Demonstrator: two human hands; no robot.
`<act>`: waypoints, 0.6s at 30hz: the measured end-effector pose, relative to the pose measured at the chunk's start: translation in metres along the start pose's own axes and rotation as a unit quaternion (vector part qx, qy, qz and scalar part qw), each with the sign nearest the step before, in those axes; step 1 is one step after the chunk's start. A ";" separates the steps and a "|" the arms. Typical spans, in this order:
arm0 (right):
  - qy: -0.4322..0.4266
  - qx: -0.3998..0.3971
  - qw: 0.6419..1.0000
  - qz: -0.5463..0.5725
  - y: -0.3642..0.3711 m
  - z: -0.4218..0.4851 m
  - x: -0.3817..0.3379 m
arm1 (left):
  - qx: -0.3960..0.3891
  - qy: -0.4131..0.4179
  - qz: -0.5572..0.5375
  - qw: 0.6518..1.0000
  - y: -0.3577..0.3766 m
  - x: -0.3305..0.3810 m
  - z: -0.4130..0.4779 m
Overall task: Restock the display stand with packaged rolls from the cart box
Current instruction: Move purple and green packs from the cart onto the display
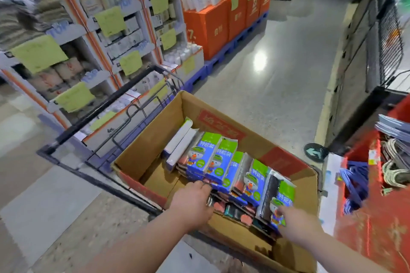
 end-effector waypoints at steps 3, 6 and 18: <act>0.004 -0.024 0.999 0.035 0.010 0.022 0.006 | -0.011 0.003 0.010 1.000 -0.008 -0.005 0.039; 0.008 -0.050 0.997 0.055 0.017 0.043 0.011 | -0.021 0.001 0.019 1.000 -0.013 -0.010 0.067; -0.010 -0.088 0.995 0.055 -0.014 0.112 -0.031 | -0.020 -0.055 0.026 0.998 -0.029 -0.090 0.128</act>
Point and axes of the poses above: each hand's wrist, its own z-axis towards the middle knuckle, its own y-axis out of the palm, x = y × z, the point moved 10 cm from there along z, towards the middle knuckle, and after that the axes turned 13 degrees about -z, right-handed, at the moved point
